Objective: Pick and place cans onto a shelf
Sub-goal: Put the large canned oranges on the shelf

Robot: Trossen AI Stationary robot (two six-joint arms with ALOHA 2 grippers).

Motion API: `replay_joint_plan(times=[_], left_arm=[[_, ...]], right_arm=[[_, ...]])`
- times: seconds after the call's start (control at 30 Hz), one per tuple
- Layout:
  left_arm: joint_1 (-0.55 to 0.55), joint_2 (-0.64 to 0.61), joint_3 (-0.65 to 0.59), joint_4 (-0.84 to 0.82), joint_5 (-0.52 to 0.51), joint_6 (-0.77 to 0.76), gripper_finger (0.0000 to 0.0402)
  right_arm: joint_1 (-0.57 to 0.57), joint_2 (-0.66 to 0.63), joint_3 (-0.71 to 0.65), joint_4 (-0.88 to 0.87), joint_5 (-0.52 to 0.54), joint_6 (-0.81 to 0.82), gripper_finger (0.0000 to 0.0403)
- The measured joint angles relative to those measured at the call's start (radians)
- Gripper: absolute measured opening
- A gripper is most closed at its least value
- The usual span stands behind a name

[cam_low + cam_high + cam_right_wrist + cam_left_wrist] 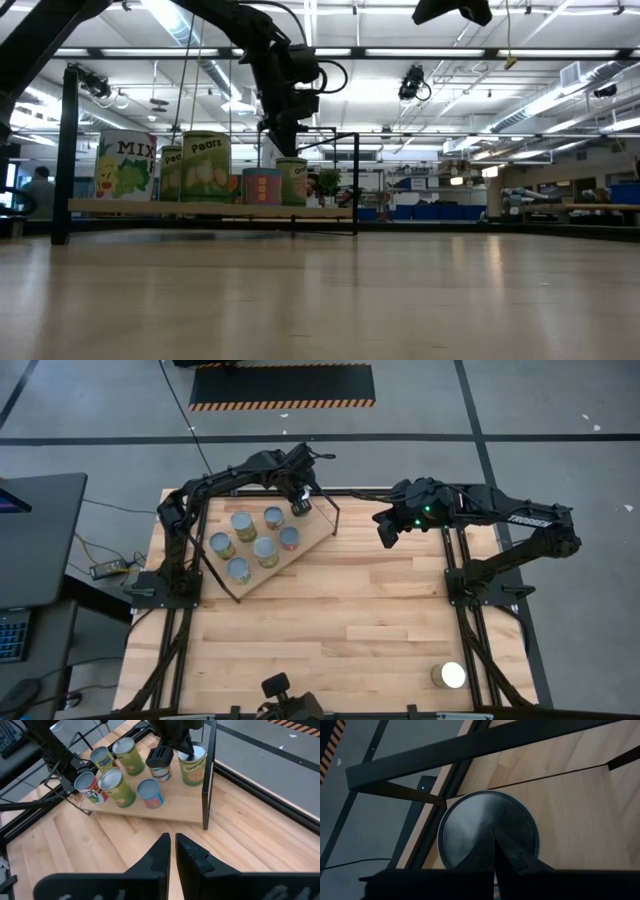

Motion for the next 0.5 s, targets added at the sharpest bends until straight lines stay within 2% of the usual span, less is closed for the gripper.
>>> replay_joint_plan(times=[0.3, 0.5], left_arm=[[0.000, -0.003, -0.002, -0.011, -0.058, 0.005, 0.0006], [-0.005, 0.000, 0.016, -0.015, -0.059, 0.000, 0.0006]], right_arm=[[0.003, 0.000, 0.000, -0.013, -0.003, 0.003, 0.0034], [0.005, 0.000, 0.000, -0.013, -0.013, 0.003, 0.0034]])
